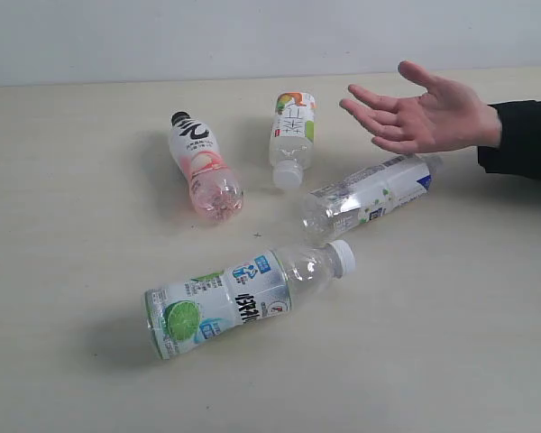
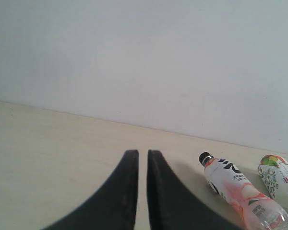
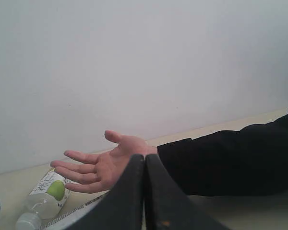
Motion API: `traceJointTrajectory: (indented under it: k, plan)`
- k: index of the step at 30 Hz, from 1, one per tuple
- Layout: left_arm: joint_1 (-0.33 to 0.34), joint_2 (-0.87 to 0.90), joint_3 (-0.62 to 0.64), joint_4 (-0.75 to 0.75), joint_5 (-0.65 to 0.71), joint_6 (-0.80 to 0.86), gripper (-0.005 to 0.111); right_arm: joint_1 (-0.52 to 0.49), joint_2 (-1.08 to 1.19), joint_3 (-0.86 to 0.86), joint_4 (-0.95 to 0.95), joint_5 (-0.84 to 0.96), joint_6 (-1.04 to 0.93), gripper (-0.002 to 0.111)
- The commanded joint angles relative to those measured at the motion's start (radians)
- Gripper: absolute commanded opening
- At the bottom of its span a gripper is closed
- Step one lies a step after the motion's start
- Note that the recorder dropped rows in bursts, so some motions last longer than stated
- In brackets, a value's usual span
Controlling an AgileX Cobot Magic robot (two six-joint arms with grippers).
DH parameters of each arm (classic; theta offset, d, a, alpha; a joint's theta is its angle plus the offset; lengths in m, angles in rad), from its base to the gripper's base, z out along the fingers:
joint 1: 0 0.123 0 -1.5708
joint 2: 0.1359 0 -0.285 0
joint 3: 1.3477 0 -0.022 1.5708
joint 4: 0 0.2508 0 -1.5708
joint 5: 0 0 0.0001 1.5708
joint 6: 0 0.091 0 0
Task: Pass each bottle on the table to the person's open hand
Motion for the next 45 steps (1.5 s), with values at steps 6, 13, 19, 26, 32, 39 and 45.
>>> traceJointTrajectory:
  k: [6,13,19,26,32,39,45]
  plan:
    - [-0.011,-0.006,-0.001,0.001,0.0,-0.001,0.01,0.003,-0.004,0.004,-0.005,0.0,-0.001,0.0]
    - [-0.125,-0.006,-0.001,0.001,0.0,-0.001,0.01,0.003,-0.004,0.004,-0.003,0.0,-0.001,0.0]
    - [-0.125,-0.006,-0.001,0.001,0.0,-0.001,0.01,0.003,-0.004,0.004,-0.089,0.0,-0.038,0.0]
    - [-0.125,-0.006,-0.001,0.001,0.0,-0.001,0.01,0.003,-0.004,0.004,-0.089,0.0,-0.038,0.0]
    - [-0.125,-0.006,-0.001,0.001,0.0,-0.001,0.01,0.003,-0.004,0.004,-0.017,-0.319,0.024,0.0]
    - [-0.125,-0.006,-0.001,0.001,0.0,-0.001,0.01,0.003,-0.004,-0.013,0.247,-0.63,0.213,0.0]
    - [-0.125,-0.006,-0.001,0.001,0.0,-0.001,0.01,0.003,0.267,-0.335,-0.01,-0.331,0.187,0.0]
